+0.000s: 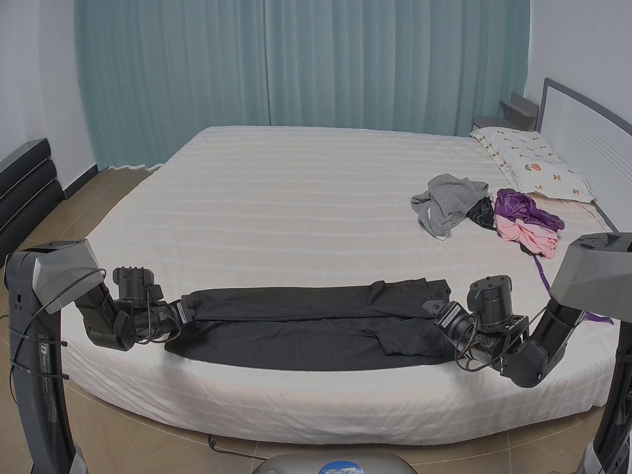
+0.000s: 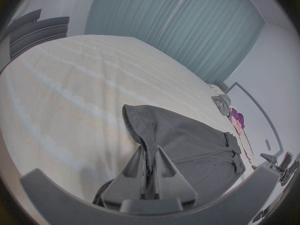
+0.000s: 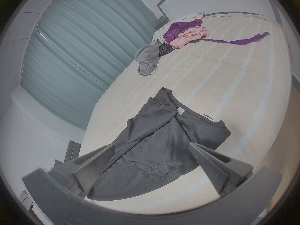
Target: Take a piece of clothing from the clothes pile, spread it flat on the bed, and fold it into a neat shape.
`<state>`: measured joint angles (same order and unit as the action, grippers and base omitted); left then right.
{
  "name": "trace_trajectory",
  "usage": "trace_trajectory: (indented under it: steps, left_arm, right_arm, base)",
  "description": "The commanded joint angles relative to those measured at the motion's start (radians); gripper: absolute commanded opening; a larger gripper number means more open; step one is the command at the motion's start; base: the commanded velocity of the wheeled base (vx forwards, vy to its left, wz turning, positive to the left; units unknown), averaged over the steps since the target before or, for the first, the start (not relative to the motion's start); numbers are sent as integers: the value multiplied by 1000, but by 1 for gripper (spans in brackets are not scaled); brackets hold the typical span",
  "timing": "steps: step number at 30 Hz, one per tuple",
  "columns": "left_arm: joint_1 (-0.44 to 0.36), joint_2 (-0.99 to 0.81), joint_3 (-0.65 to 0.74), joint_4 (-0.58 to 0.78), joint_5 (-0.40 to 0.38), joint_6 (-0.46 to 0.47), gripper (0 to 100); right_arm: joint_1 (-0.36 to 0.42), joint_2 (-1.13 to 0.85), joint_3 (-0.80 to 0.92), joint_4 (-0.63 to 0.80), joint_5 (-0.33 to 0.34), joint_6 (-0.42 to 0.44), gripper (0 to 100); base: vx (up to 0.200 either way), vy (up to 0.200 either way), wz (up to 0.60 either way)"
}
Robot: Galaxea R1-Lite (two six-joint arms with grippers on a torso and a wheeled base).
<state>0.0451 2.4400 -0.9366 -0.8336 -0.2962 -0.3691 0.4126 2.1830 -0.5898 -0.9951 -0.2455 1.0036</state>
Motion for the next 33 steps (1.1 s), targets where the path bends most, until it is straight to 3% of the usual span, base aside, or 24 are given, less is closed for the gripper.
trace_trajectory:
  steps: [1, 11, 22, 33]
  left_arm:
    - [-17, -15, -8, -1, 0, -25, 0]
    - [-47, -79, 24, -1, 3, -39, 0]
    - [-110, -119, 30, -1, 115, -93, 0]
    - [-151, -148, 25, 1, 132, -172, 0]
  right_arm:
    - [-1, 1, 5, -14, 0, -2, 100]
    - [-29, -3, 7, -28, -1, -5, 100]
    - [-31, -3, 1, -28, -1, -7, 100]
    - [-29, 4, 2, -28, -1, -7, 100]
  base:
    - [0, -200, 0]
    - [0, -200, 0]
    - [0, -200, 0]
    - [0, -200, 0]
